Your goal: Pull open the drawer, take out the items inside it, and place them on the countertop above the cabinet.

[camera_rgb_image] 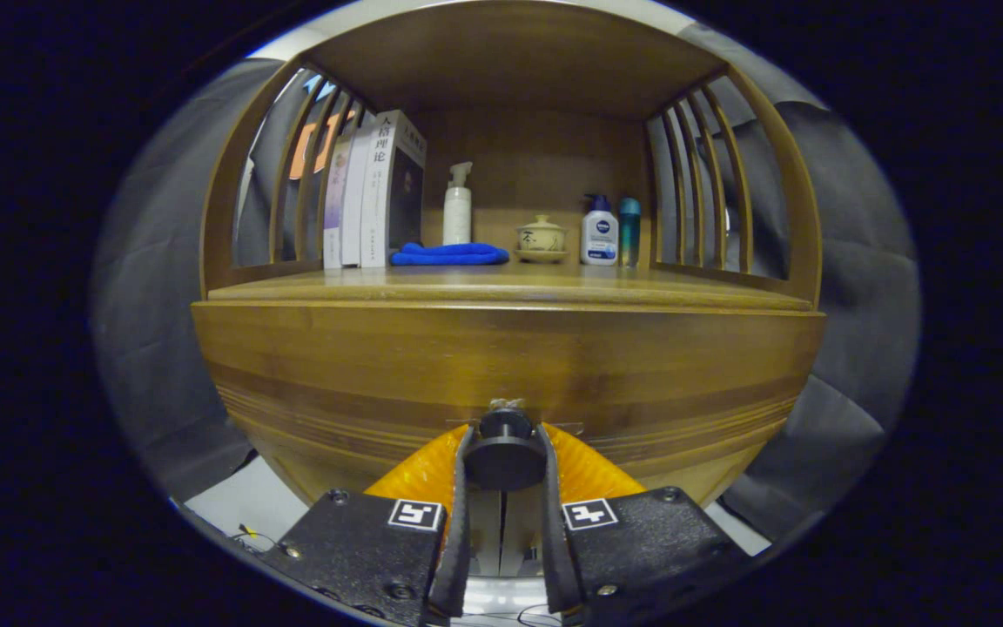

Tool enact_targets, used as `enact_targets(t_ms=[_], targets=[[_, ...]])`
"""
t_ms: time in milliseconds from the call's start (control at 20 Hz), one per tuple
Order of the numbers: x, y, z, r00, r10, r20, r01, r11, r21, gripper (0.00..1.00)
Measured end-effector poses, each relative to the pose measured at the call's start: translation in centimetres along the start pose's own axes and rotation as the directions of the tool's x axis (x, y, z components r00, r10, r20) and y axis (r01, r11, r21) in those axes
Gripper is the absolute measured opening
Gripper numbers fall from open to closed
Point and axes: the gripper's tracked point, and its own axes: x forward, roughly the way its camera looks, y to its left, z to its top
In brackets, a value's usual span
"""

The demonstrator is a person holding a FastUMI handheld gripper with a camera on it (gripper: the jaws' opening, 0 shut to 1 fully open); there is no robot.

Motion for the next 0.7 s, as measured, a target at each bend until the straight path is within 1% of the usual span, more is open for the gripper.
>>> enact_targets(t_ms=[100, 200, 400, 700], targets=[[-0.8, 0.0, -0.3, 1.0, 0.002, -0.008, -0.003, 1.0, -0.008, 0.37], [-3.2, 0.1, -1.1, 1.0, 0.008, -0.014, -0.008, 1.0, -0.007, 0.37], [-5.9, 0.1, -1.9, 1.0, -0.003, -0.002, 0.003, 1.0, -0.002, 0.37], [-9.7, 0.0, -2.9, 1.0, 0.003, -0.003, -0.003, 1.0, 0.013, 0.37]])
